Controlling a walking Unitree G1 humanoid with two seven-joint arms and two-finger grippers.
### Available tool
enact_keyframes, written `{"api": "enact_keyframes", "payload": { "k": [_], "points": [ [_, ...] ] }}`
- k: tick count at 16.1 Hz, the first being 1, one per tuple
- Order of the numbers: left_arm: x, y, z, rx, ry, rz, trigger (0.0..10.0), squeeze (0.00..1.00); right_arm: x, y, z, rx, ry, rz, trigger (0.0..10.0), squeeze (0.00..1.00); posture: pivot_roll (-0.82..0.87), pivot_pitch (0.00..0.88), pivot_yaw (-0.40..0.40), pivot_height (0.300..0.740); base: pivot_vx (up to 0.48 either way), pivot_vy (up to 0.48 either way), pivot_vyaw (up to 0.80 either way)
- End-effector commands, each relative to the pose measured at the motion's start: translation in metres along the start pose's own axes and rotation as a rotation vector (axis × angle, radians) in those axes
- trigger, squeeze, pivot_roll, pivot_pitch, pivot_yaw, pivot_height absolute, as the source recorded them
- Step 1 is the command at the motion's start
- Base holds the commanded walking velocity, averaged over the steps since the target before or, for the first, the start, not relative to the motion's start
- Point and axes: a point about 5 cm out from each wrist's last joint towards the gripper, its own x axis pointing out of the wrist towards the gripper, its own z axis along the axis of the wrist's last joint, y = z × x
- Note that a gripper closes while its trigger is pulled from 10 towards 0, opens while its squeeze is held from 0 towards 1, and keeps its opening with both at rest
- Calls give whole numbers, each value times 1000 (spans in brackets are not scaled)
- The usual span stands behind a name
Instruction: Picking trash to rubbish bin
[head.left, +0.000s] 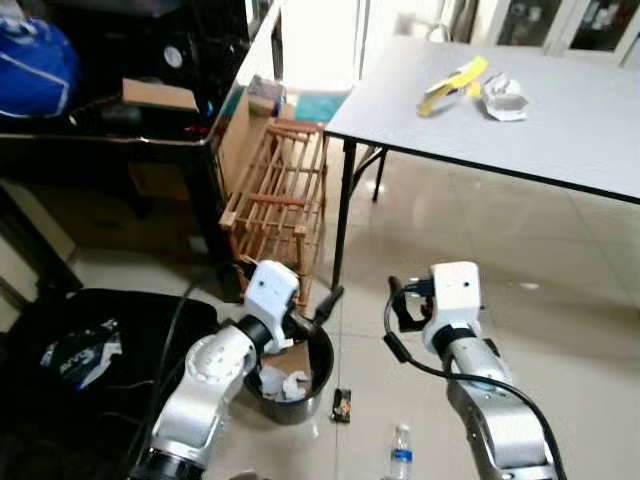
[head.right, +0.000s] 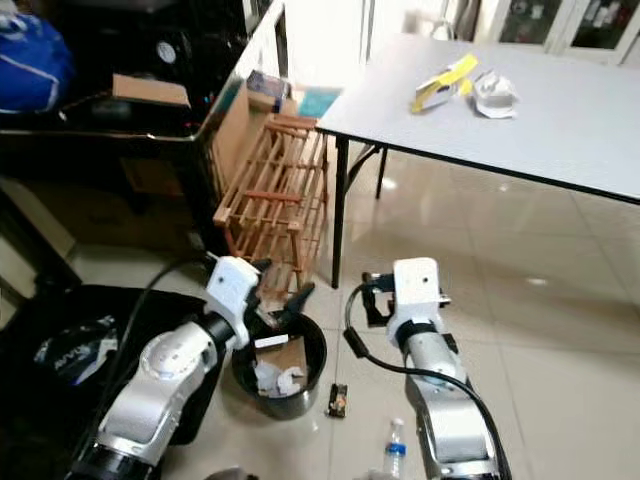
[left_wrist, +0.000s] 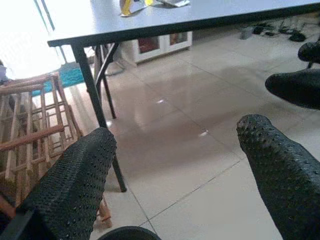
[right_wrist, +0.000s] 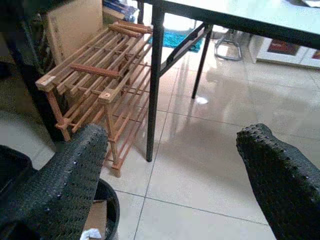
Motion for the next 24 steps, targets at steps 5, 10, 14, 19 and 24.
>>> {"api": "enact_keyframes", "payload": {
  "k": [5, 10, 14, 19, 24],
  "points": [
    [4, -5, 0, -4, 0, -19, 10000, 0, -1, -6, -3, -15, 21, -25, 10000, 0, -29, 109, 28, 740, 0, -294, 0],
    [5, -5, -1, -3, 7, -15, 10000, 0, -1, -6, -2, -18, 22, -26, 10000, 0, -30, 108, 31, 740, 0, -305, 0],
    [6, -5, -1, -2, 7, -16, 10000, 0, -1, -6, -2, -20, 21, -29, 10000, 0, -30, 108, 31, 740, 0, -306, 0],
    [8, -5, -4, 0, 14, -13, 10000, 0, 0, -7, -1, -25, 17, -29, 10000, 0, -34, 102, 31, 740, 0, -304, 0],
    [10, -5, -3, 5, 14, -9, 10000, 0, 1, -7, 0, -28, 10, -30, 10000, 0, -34, 102, 31, 740, 0, -300, 0]
  ]
}}
